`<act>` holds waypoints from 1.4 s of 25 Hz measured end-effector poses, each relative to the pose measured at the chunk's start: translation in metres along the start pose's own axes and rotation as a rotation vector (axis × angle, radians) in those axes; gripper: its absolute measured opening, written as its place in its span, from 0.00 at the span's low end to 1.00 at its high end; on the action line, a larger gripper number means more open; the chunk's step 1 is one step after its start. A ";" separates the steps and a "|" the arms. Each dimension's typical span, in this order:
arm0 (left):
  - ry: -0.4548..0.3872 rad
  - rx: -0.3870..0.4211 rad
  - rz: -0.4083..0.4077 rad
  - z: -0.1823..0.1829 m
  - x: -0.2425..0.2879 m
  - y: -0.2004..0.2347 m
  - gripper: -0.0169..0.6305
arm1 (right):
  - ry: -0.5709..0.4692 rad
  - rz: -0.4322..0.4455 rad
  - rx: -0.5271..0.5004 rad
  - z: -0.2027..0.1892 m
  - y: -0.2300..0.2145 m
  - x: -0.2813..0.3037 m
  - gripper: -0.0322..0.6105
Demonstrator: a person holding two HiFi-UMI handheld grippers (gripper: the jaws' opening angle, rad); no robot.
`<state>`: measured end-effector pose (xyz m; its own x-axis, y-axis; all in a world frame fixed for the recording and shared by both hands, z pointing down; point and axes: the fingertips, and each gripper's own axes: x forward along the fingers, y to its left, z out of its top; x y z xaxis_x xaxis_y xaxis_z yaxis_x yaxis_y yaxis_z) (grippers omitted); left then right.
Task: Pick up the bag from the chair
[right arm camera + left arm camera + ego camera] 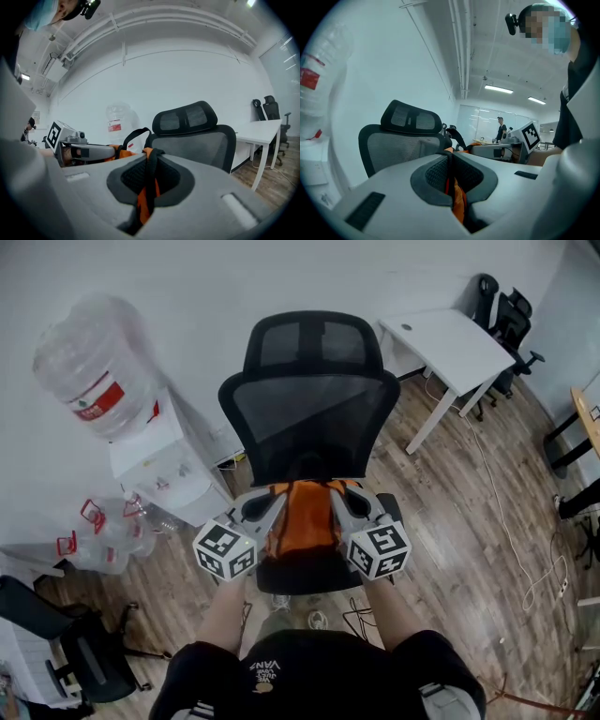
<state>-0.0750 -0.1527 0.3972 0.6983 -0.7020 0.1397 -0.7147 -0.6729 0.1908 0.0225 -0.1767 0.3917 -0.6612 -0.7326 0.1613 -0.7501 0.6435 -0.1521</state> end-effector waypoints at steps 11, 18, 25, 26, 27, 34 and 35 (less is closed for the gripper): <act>-0.060 0.079 0.010 0.042 -0.019 -0.023 0.06 | -0.076 0.028 -0.049 0.043 0.017 -0.022 0.06; -0.092 0.120 0.012 0.065 -0.025 -0.032 0.06 | -0.122 0.043 -0.071 0.065 0.023 -0.031 0.06; -0.129 0.158 0.006 0.088 -0.028 -0.039 0.06 | -0.162 0.049 -0.097 0.089 0.027 -0.039 0.06; -0.134 0.162 0.005 0.091 -0.029 -0.041 0.06 | -0.167 0.049 -0.101 0.092 0.027 -0.040 0.06; -0.138 0.166 0.004 0.094 -0.030 -0.041 0.06 | -0.173 0.049 -0.104 0.095 0.028 -0.041 0.06; -0.172 0.201 -0.002 0.114 -0.040 -0.046 0.06 | -0.214 0.055 -0.121 0.116 0.038 -0.046 0.06; -0.177 0.207 -0.002 0.116 -0.042 -0.047 0.06 | -0.220 0.057 -0.124 0.118 0.040 -0.047 0.06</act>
<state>-0.0755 -0.1183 0.2692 0.6948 -0.7183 -0.0362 -0.7190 -0.6948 -0.0147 0.0247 -0.1428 0.2625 -0.6951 -0.7162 -0.0618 -0.7158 0.6975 -0.0324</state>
